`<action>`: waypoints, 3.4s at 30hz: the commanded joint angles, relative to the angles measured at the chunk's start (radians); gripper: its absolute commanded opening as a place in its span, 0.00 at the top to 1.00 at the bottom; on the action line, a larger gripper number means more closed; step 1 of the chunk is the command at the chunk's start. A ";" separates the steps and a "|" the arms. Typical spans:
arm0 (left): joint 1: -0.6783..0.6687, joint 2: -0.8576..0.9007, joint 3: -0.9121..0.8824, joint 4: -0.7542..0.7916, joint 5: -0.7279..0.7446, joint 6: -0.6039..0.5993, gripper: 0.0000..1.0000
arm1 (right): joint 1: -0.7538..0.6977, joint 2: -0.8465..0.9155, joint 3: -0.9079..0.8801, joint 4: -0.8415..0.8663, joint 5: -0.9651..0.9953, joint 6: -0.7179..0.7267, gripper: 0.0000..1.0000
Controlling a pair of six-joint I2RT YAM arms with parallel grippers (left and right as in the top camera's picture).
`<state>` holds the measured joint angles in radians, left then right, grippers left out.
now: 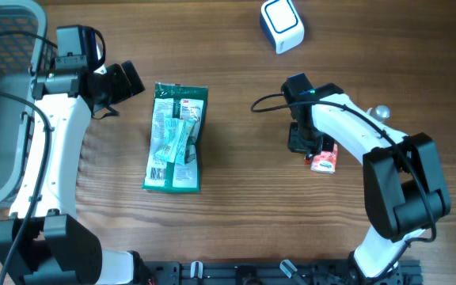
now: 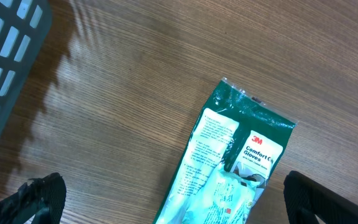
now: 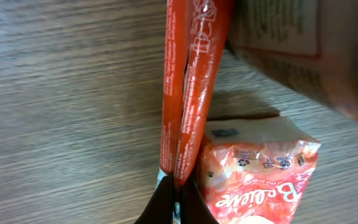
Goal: Scan the item barcode
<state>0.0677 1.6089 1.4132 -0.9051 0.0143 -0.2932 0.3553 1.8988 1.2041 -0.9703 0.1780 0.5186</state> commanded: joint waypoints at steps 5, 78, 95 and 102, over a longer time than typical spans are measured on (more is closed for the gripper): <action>0.003 -0.009 0.011 0.002 0.008 0.001 0.00 | 0.003 0.008 -0.005 0.015 0.003 -0.110 0.66; -0.060 -0.004 -0.236 -0.097 0.194 -0.006 0.94 | 0.341 -0.008 0.116 0.453 -0.381 0.137 0.00; -0.179 -0.004 -0.367 0.044 0.081 -0.005 0.71 | 0.341 -0.008 0.116 0.453 -0.381 0.137 0.00; -0.179 -0.004 -0.449 0.151 0.094 -0.006 0.68 | 0.341 -0.008 0.116 0.453 -0.381 0.136 0.00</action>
<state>-0.1066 1.6089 0.9878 -0.7662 0.1024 -0.3008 0.6987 1.8980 1.3064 -0.5163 -0.2230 0.6510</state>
